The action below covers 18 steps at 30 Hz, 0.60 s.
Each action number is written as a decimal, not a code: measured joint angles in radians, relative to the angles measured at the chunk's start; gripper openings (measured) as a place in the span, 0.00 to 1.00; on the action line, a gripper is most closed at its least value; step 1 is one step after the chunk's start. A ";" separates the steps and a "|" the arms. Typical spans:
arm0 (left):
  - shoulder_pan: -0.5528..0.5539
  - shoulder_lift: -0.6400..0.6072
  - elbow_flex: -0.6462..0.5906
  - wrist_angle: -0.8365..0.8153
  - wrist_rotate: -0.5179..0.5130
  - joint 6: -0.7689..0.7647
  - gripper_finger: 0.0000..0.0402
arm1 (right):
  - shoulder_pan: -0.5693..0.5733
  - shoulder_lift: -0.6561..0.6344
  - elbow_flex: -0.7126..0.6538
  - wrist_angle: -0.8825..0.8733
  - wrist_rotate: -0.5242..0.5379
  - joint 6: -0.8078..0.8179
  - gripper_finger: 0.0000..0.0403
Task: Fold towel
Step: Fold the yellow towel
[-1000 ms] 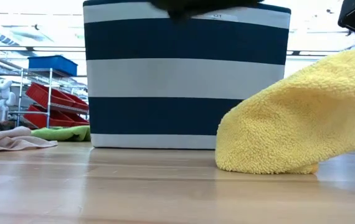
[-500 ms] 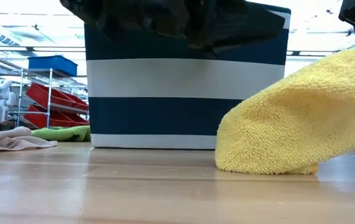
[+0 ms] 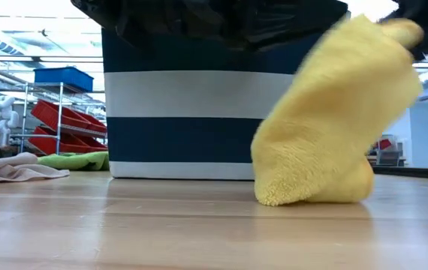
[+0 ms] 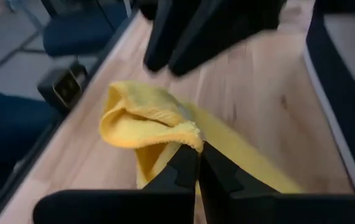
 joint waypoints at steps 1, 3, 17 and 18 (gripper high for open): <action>-0.001 0.000 0.000 -0.010 0.012 0.010 0.21 | -0.004 0.000 0.000 0.022 -0.001 -0.011 0.00; -0.004 0.000 0.000 -0.019 0.039 0.013 0.21 | -0.013 0.000 0.000 0.048 -0.003 -0.027 0.00; -0.052 0.000 0.000 -0.103 -0.140 0.244 0.21 | -0.028 0.000 0.000 0.057 -0.008 -0.009 0.00; -0.058 0.000 0.000 -0.101 -0.154 0.272 0.21 | -0.029 0.000 0.000 0.057 -0.012 -0.009 0.00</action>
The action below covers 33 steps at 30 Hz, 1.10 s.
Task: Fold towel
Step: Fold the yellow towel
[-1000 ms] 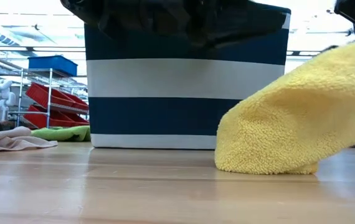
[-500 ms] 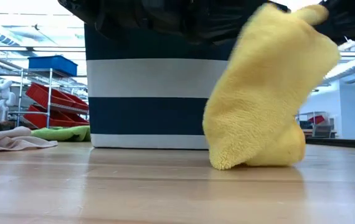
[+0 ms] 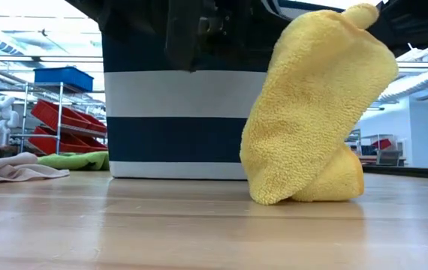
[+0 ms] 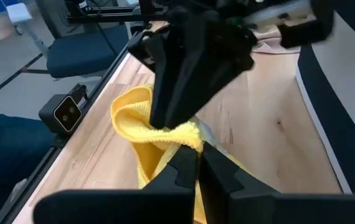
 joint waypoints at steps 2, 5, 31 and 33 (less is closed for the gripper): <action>-0.008 0.000 0.000 0.002 -0.015 0.042 0.21 | 0.000 0.000 0.000 0.000 -0.023 0.000 0.00; -0.009 0.000 0.000 0.002 -0.037 0.062 0.21 | -0.002 0.000 0.000 -0.001 -0.039 0.000 0.00; 0.046 0.000 0.000 -0.019 0.164 0.187 0.32 | -0.037 0.004 0.000 0.054 -0.049 -0.002 0.00; 0.047 0.000 0.000 -0.025 0.194 0.193 0.27 | -0.044 0.014 0.000 0.062 -0.049 -0.001 0.00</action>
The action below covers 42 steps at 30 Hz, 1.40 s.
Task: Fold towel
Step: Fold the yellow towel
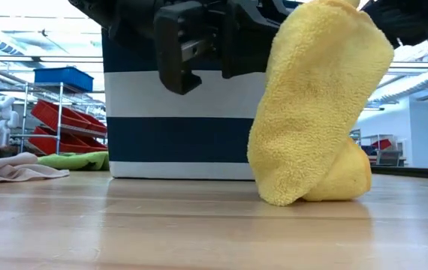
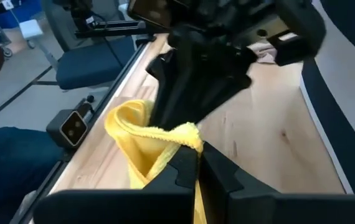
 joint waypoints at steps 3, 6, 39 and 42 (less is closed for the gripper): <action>0.000 0.000 0.000 -0.027 0.003 0.000 0.18 | -0.011 0.024 0.000 0.030 -0.002 0.001 0.00; -0.001 0.000 0.000 -0.032 0.003 0.024 0.09 | -0.024 0.054 0.000 0.060 -0.029 0.001 0.00; -0.206 -0.316 0.000 -0.349 -0.679 0.082 0.00 | 0.083 -0.171 0.000 -0.133 -0.187 -0.064 0.00; -0.249 -0.355 -0.001 -0.350 -0.782 0.098 0.00 | 0.083 -0.236 0.000 -0.132 -0.203 -0.092 0.00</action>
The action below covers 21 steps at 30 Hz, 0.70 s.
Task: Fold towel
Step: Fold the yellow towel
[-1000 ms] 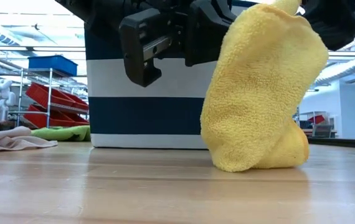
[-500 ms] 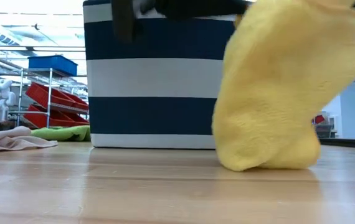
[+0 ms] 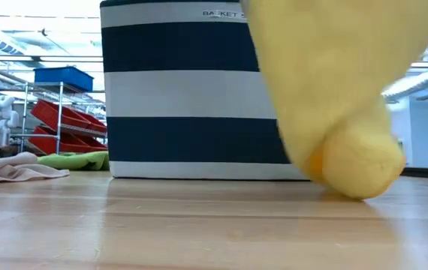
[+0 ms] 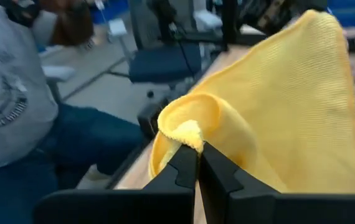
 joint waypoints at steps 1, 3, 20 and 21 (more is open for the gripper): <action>-0.013 -0.011 0.000 0.011 -0.038 0.010 0.00 | 0.000 -0.024 0.000 0.001 0.000 -0.007 0.00; -0.047 -0.035 0.001 0.028 -0.129 0.037 0.00 | 0.000 -0.074 0.000 0.002 0.001 -0.011 0.00; -0.149 -0.080 0.001 0.185 -0.474 0.278 0.00 | -0.001 -0.214 0.000 -0.069 0.164 0.233 0.00; -0.149 -0.080 0.001 0.186 -0.477 0.284 0.00 | -0.001 -0.214 0.000 -0.084 0.165 0.254 0.00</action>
